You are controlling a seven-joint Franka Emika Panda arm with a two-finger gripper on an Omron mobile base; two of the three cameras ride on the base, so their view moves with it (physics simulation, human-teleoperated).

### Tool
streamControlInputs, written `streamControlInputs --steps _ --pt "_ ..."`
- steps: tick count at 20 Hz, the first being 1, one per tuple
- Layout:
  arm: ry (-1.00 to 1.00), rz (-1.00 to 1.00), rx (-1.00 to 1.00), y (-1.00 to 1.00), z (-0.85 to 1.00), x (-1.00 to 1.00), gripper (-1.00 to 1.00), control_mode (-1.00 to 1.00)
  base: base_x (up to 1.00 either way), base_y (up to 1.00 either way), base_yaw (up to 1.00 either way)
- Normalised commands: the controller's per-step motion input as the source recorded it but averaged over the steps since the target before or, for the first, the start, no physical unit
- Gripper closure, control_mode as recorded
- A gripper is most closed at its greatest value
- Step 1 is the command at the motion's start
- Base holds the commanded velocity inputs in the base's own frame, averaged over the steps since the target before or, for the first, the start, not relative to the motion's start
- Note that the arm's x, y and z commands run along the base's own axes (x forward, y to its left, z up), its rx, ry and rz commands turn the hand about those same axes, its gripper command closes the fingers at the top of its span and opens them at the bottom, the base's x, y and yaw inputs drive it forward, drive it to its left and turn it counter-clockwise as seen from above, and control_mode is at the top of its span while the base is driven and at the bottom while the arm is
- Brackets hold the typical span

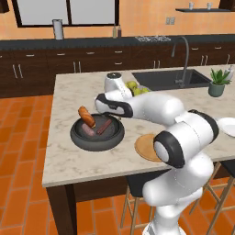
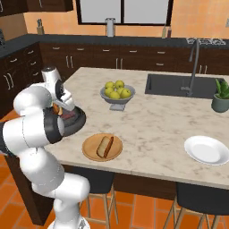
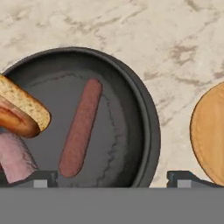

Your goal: Place one bun and one sausage from the bowl on each plate.

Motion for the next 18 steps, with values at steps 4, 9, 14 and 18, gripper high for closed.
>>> streamControlInputs --steps 4,9,14,18 --pt "0.35 -0.20 0.09 0.27 -0.07 0.64 -1.00 -1.00 0.00 0.00 0.00" --pt "0.05 -0.15 0.05 0.00 -0.38 0.51 -1.00 -1.00 0.00 0.00 0.00" --pt "-0.04 -0.12 0.00 0.01 -0.60 0.11 -1.00 -1.00 0.00 0.00 0.00" --pt "0.00 -0.05 0.00 -0.11 -0.42 -0.14 -1.00 -1.00 0.00 0.00 0.00"
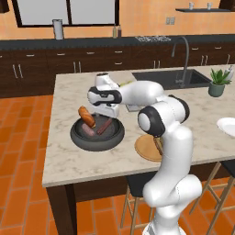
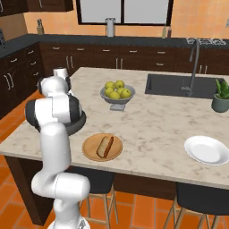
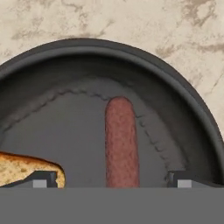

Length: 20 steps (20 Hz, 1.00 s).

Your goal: Place one bun and one sausage from the bowl on each plate.

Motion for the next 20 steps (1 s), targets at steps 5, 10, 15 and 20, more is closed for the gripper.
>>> streamControlInputs --steps 5,10,15,20 --pt "0.00 0.00 0.01 -0.29 -0.31 -0.17 -1.00 -1.00 0.00 0.00 0.00" --pt "0.00 0.00 0.00 0.00 -0.25 -0.02 -1.00 -1.00 0.00 0.00 0.00" --pt "0.00 0.00 0.00 0.03 -0.25 0.00 -1.00 -1.00 0.00 0.00 0.00" --pt "0.00 0.00 0.00 0.09 -0.46 0.00 -1.00 -1.00 0.00 0.00 0.00"
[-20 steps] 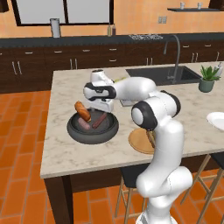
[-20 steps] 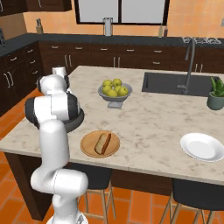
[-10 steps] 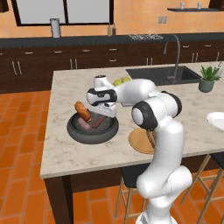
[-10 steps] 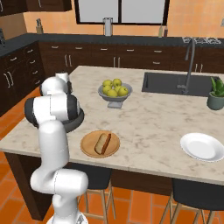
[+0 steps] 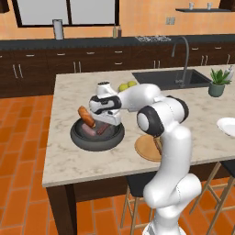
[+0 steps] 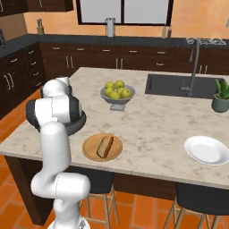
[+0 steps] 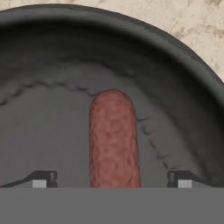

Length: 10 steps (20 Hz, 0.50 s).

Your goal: Place one bun and one sausage from the bowl on each plate.

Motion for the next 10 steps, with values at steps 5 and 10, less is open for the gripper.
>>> streamControlInputs --steps 5,10 --pt "-0.07 0.00 -0.01 0.08 -0.56 -0.01 1.00 -1.00 0.00 0.00 0.00" --pt "-0.11 0.00 0.00 0.00 -0.21 -0.10 1.00 -1.00 0.00 0.00 0.00"
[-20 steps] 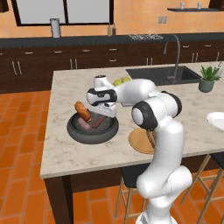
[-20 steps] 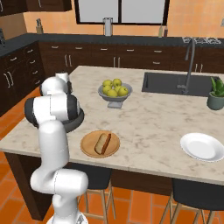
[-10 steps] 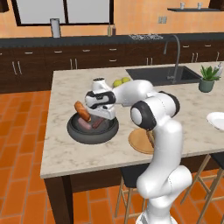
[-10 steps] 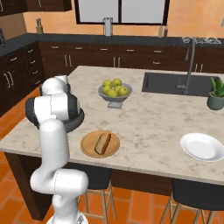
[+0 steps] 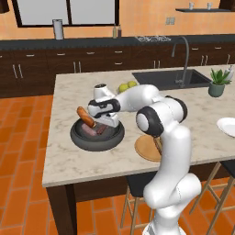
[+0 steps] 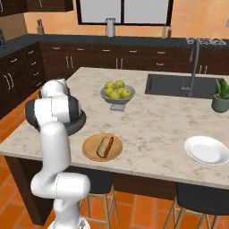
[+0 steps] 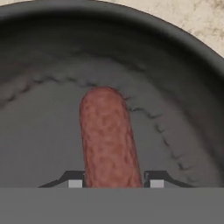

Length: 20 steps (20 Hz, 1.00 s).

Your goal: Place one bun and one sausage from the bowl on each plate.

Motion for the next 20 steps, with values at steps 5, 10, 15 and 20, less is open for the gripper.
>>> streamControlInputs --steps 5,10,15,20 --pt "-0.02 -0.03 0.01 -0.23 0.13 0.00 1.00 -1.00 0.00 0.00 0.00" --pt "0.02 0.02 0.01 -0.32 0.67 -0.19 1.00 -1.00 0.00 0.00 0.00" --pt "-0.08 0.06 0.04 -0.73 0.42 -0.72 1.00 -1.00 0.00 0.00 0.00" --pt "-0.07 0.36 -0.01 -0.73 0.20 -0.69 1.00 -1.00 0.00 0.00 0.00"
